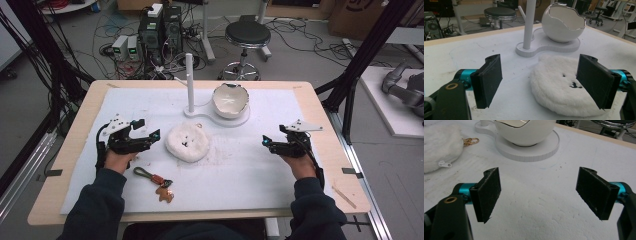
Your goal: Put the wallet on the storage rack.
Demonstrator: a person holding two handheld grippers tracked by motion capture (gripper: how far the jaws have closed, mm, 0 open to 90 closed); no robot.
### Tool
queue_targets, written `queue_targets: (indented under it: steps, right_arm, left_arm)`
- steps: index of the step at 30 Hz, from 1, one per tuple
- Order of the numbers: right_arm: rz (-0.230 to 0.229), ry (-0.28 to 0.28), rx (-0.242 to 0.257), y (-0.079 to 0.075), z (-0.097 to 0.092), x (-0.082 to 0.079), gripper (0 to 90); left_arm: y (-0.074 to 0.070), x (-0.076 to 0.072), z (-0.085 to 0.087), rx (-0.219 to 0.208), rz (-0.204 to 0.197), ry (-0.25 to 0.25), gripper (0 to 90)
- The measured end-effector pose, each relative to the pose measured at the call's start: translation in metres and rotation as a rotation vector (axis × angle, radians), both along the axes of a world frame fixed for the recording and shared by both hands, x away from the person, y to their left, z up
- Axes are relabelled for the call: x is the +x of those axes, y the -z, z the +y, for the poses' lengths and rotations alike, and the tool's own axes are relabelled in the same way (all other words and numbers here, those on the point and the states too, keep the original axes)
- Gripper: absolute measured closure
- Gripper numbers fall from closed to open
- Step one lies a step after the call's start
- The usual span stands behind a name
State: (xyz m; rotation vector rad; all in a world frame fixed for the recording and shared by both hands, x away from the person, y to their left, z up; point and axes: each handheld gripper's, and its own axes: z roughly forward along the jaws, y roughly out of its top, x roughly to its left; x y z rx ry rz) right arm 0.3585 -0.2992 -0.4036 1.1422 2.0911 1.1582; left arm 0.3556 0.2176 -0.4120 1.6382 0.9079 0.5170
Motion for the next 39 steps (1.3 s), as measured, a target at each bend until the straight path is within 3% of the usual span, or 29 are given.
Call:
queue_targets:
  steps: [10,18,30,35,36,39]
  right_arm:
    - [0.019,-0.043,0.005,0.003,0.004,0.000,20.4]
    - [0.023,-0.046,0.016,0.002,0.004,-0.003,20.4]
    - [0.026,-0.051,0.015,0.001,0.009,-0.006,20.4]
    - [0.038,-0.064,0.013,0.003,0.013,-0.004,20.4]
    - [0.041,-0.069,0.012,0.004,0.014,-0.003,20.4]
    - [0.048,-0.076,0.013,0.004,0.016,-0.003,20.4]
  left_arm:
    - [0.006,0.008,-0.018,-0.007,0.070,0.020,20.5]
    - [0.008,0.010,-0.026,0.020,0.081,0.038,20.5]
    - [0.003,0.006,-0.019,-0.008,0.070,0.038,20.8]
    - [0.013,0.013,-0.028,0.042,0.121,0.035,21.5]
    - [0.020,0.019,-0.034,0.082,0.159,0.022,21.5]
    - [0.027,0.025,-0.038,0.119,0.201,0.006,21.5]
